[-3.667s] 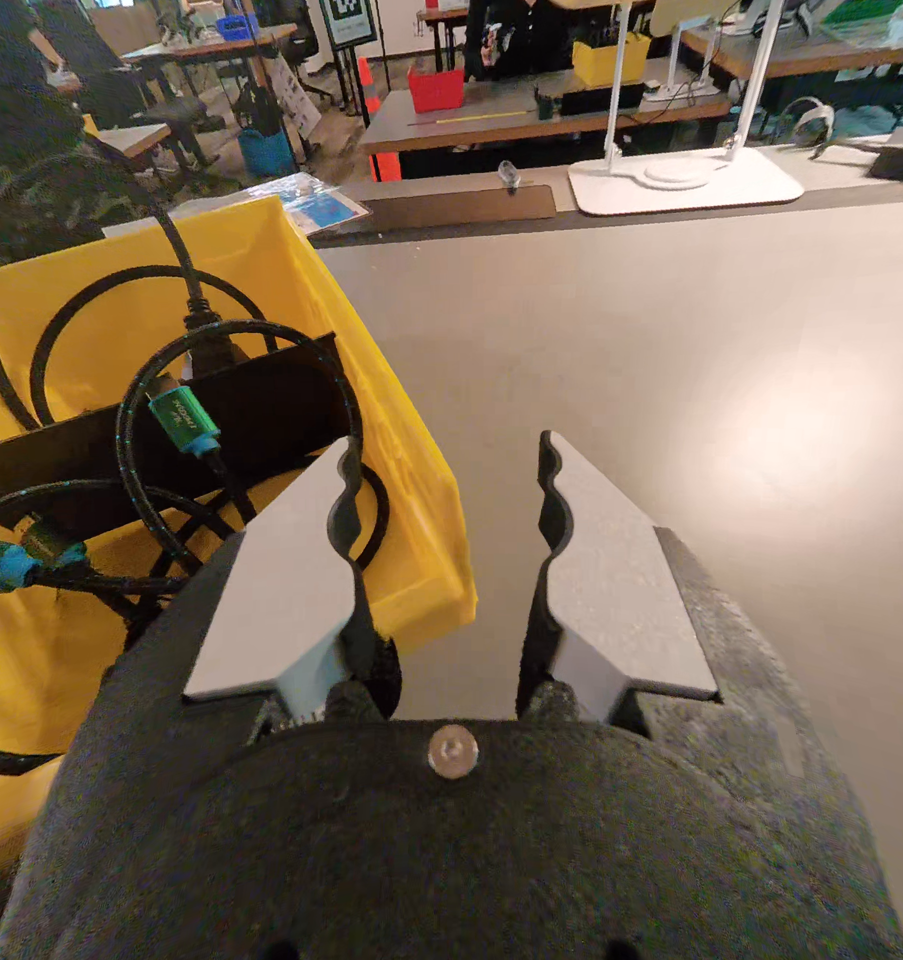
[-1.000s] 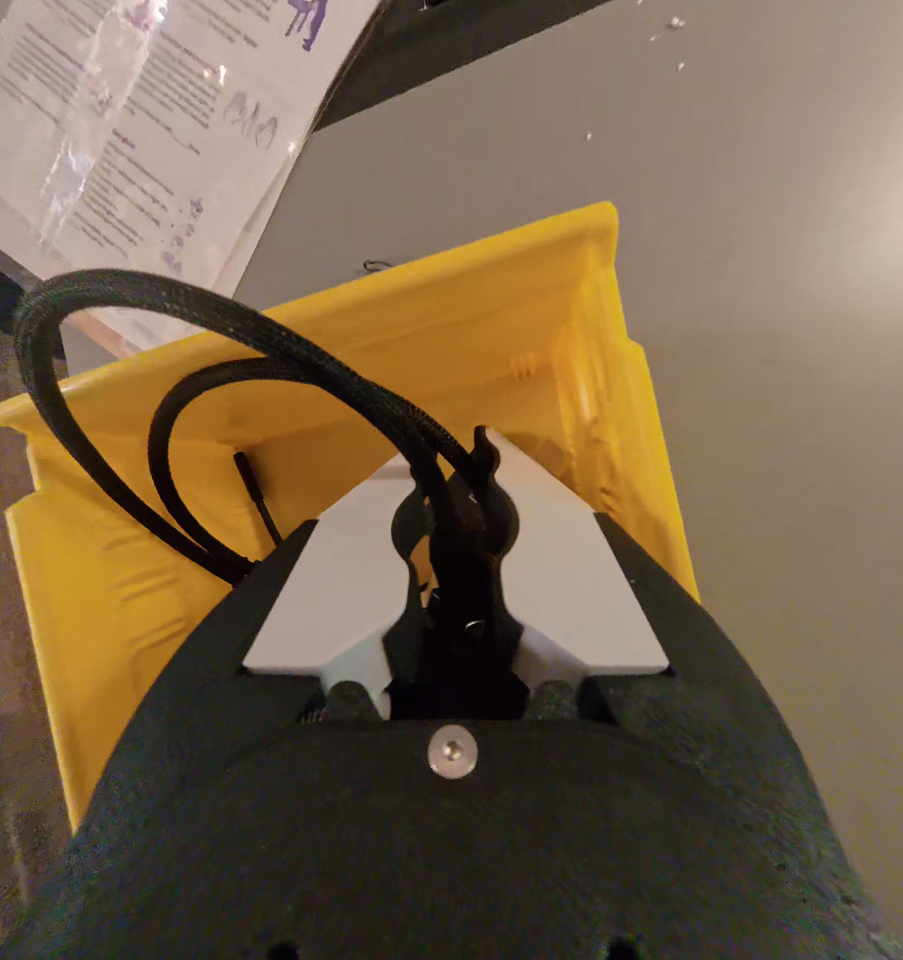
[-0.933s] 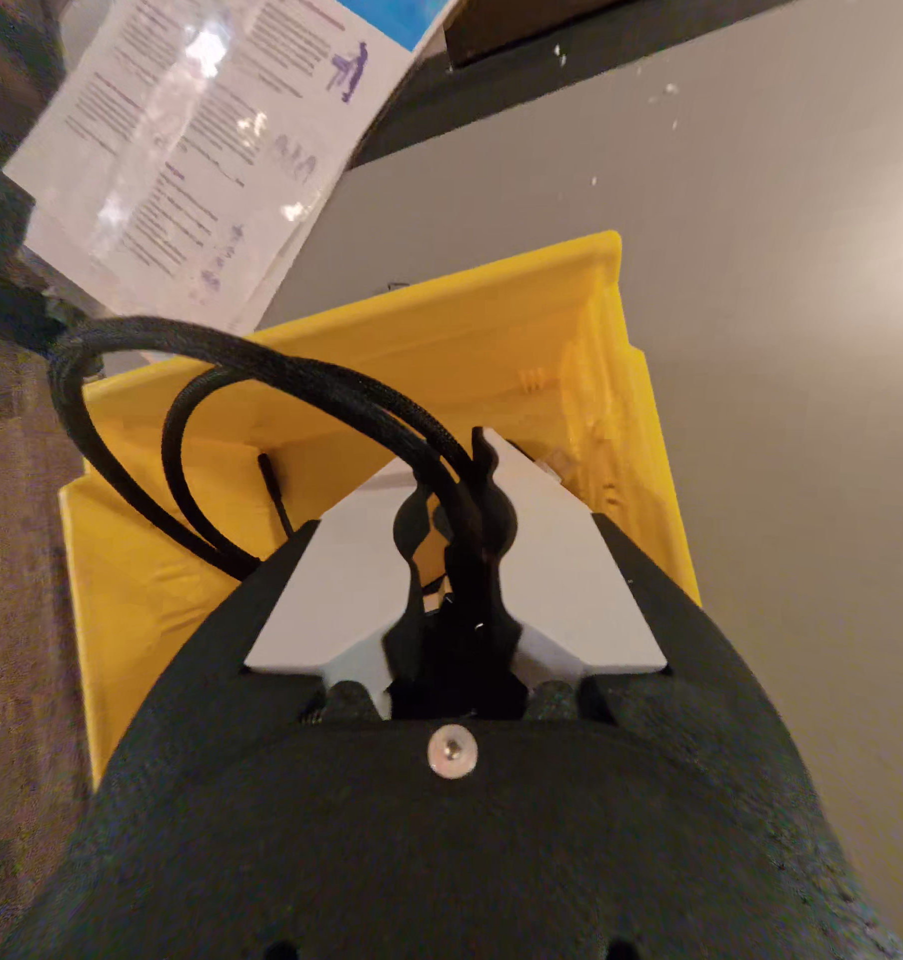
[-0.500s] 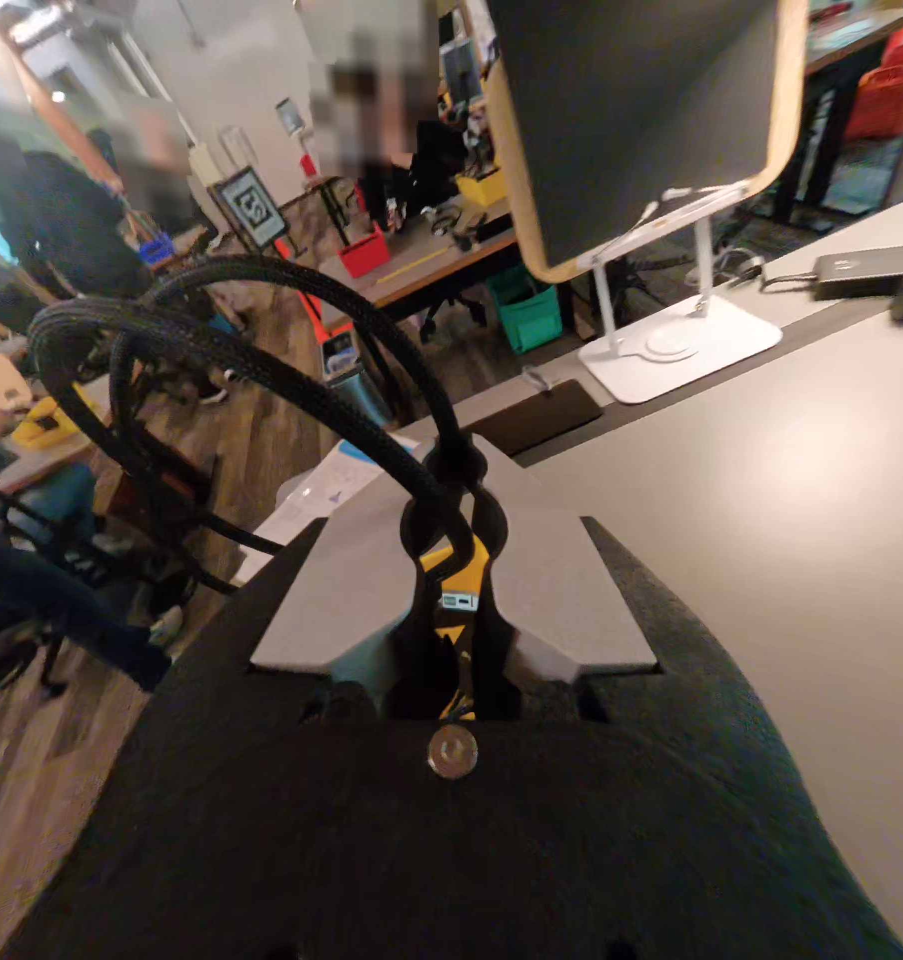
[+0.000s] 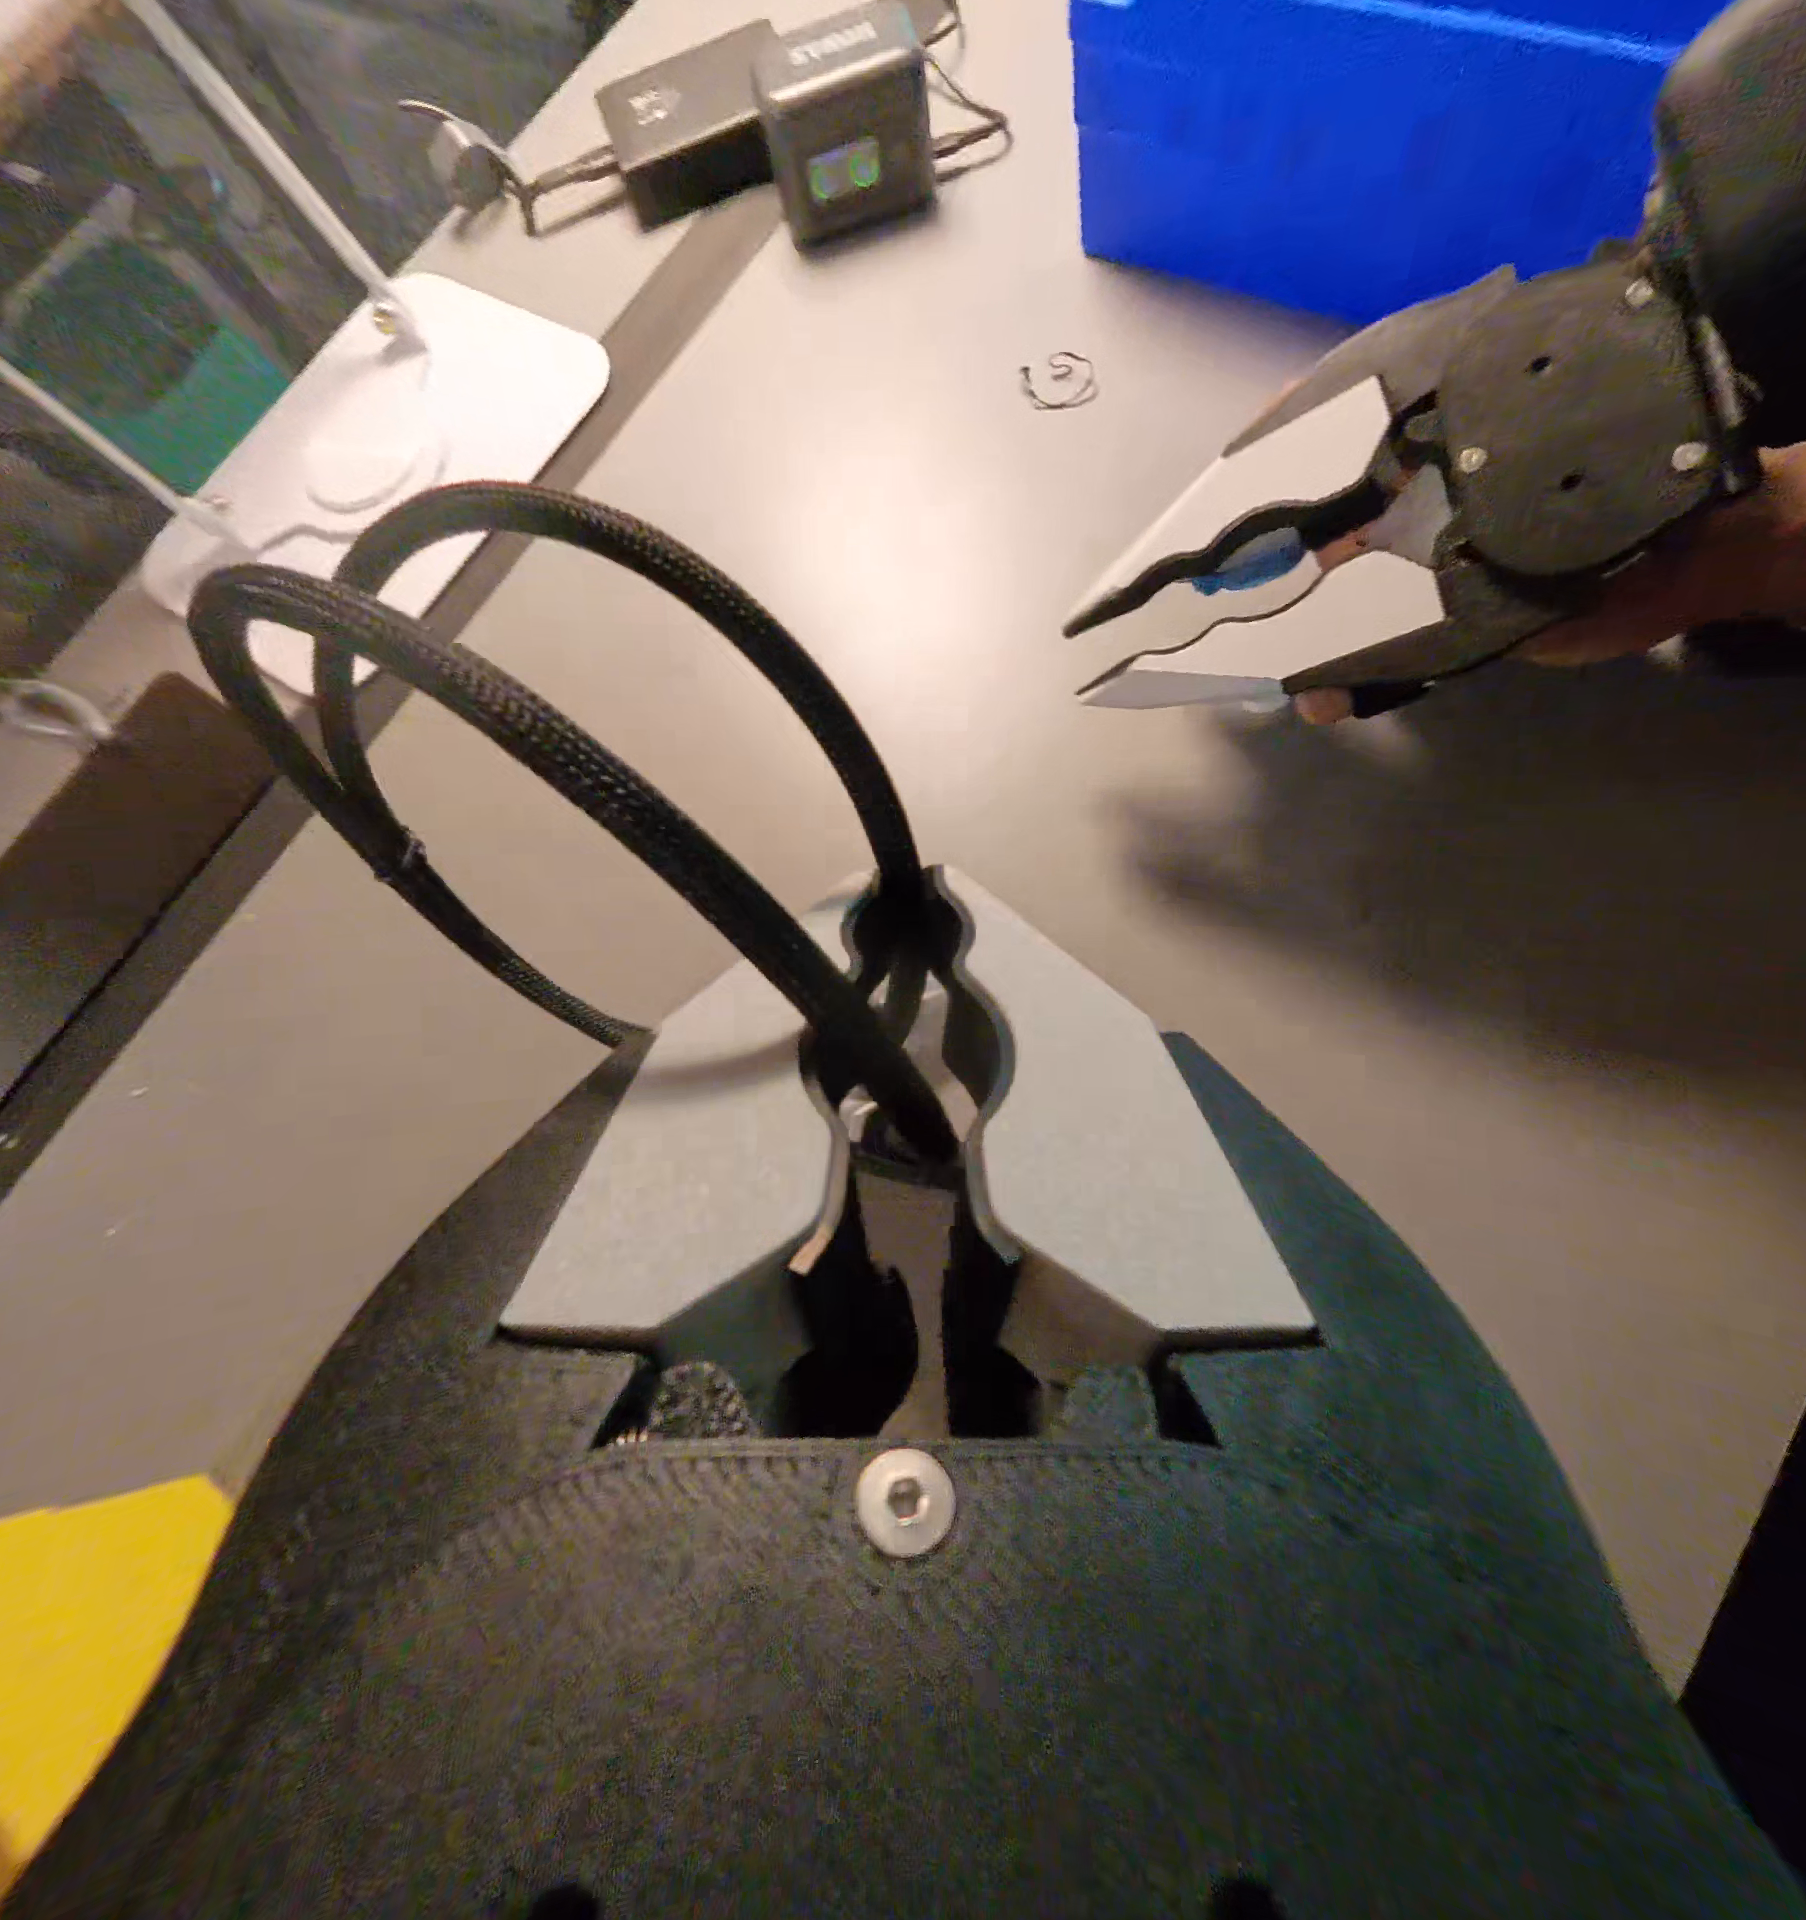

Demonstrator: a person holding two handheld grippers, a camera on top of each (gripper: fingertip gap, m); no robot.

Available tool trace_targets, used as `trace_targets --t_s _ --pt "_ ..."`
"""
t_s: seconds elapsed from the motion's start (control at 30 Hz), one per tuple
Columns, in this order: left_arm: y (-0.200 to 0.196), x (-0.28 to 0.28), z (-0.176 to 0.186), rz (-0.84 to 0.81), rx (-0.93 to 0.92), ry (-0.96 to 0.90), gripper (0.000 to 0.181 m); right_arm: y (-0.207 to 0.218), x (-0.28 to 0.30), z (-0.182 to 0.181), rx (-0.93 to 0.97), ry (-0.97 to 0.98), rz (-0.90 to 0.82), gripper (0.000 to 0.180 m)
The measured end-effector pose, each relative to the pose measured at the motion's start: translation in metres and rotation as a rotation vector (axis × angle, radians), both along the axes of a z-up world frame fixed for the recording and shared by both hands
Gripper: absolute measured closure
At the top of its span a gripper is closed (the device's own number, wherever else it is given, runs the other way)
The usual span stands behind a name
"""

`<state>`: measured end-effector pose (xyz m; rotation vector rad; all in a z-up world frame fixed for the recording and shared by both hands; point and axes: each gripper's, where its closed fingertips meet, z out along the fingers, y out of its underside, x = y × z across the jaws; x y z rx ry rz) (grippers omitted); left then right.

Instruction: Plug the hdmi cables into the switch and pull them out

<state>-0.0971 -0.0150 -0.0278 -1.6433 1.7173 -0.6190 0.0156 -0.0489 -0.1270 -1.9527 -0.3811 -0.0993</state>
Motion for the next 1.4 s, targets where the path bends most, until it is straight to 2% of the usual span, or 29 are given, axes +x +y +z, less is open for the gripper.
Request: trace_targets --t_s 0.2,0.4,0.5,0.6,0.67,0.8,0.9,0.97,1.03,1.17,1.3,1.4 --pt "-0.04 0.048 -0.046 -0.089 -0.086 0.025 0.175 0.001 0.015 0.001 -0.001 0.026 -0.044 0.157" --pt "-0.046 0.067 -0.074 -0.049 -0.151 -0.012 0.173 0.001 0.022 -0.005 -0.029 -0.002 -0.069 0.157" --pt "-0.057 0.055 -0.07 -0.081 -0.234 -0.046 0.148 0.0 0.026 -0.008 -0.047 -0.008 -0.086 0.157" --pt "-0.054 0.023 -0.04 -0.058 -0.292 -0.162 0.134 0.0 0.033 -0.014 -0.079 -0.028 -0.114 0.158" --pt "-0.031 -0.012 -0.014 0.031 -0.288 -0.255 0.13 -0.001 0.037 -0.017 -0.102 -0.027 -0.135 0.158" --pt "0.069 -0.127 0.01 0.468 -0.163 -0.307 0.129 -0.002 0.038 -0.022 -0.129 -0.039 -0.142 0.158" --pt "0.144 -0.257 -0.007 0.901 0.013 -0.128 0.128 -0.002 0.037 -0.023 -0.133 -0.057 -0.14 0.158" --pt "0.163 -0.331 -0.027 1.104 0.043 0.013 0.124 -0.002 0.036 -0.024 -0.131 -0.067 -0.139 0.158" --pt "0.161 -0.364 -0.047 1.174 -0.05 0.039 0.123 -0.002 0.037 -0.024 -0.129 -0.075 -0.142 0.158" --pt "0.16 -0.371 -0.081 1.177 -0.197 -0.004 0.122 -0.002 0.036 -0.023 -0.123 -0.087 -0.141 0.158" --pt "0.172 -0.37 -0.101 1.188 -0.208 0.062 0.117 -0.002 0.035 -0.022 -0.114 -0.097 -0.136 0.158" --pt "0.182 -0.366 -0.108 1.183 -0.193 0.09 0.123 -0.002 0.035 -0.022 -0.113 -0.096 -0.134 0.158"
